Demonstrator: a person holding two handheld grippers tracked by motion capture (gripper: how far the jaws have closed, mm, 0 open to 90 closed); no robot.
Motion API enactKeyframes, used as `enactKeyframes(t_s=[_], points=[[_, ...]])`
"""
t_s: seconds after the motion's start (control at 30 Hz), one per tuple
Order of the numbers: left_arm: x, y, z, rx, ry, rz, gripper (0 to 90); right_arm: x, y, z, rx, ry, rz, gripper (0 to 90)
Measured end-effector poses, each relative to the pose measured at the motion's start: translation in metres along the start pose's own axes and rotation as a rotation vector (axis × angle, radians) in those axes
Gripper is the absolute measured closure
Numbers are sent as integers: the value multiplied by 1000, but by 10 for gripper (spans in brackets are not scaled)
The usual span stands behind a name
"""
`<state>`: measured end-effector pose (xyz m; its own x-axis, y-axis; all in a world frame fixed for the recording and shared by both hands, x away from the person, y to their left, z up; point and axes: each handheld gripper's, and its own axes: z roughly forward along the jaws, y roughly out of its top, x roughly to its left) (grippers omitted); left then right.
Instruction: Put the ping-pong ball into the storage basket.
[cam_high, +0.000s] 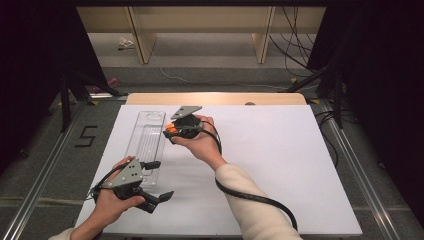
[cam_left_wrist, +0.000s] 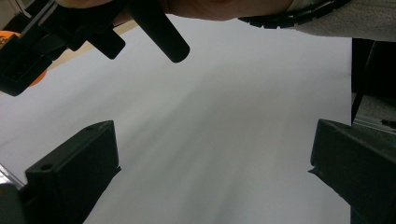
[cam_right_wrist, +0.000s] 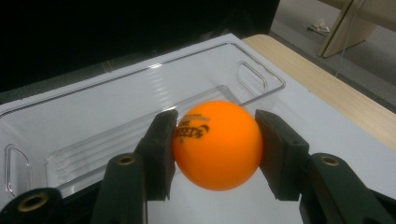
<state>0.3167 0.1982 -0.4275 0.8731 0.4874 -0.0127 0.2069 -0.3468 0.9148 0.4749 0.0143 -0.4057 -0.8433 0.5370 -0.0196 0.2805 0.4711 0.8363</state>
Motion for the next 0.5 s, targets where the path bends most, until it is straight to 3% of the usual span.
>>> enactKeyframes(t_s=[0.5], points=[[0,0,0,1,-1,1,7,4,5,5,0,11,-10,516]])
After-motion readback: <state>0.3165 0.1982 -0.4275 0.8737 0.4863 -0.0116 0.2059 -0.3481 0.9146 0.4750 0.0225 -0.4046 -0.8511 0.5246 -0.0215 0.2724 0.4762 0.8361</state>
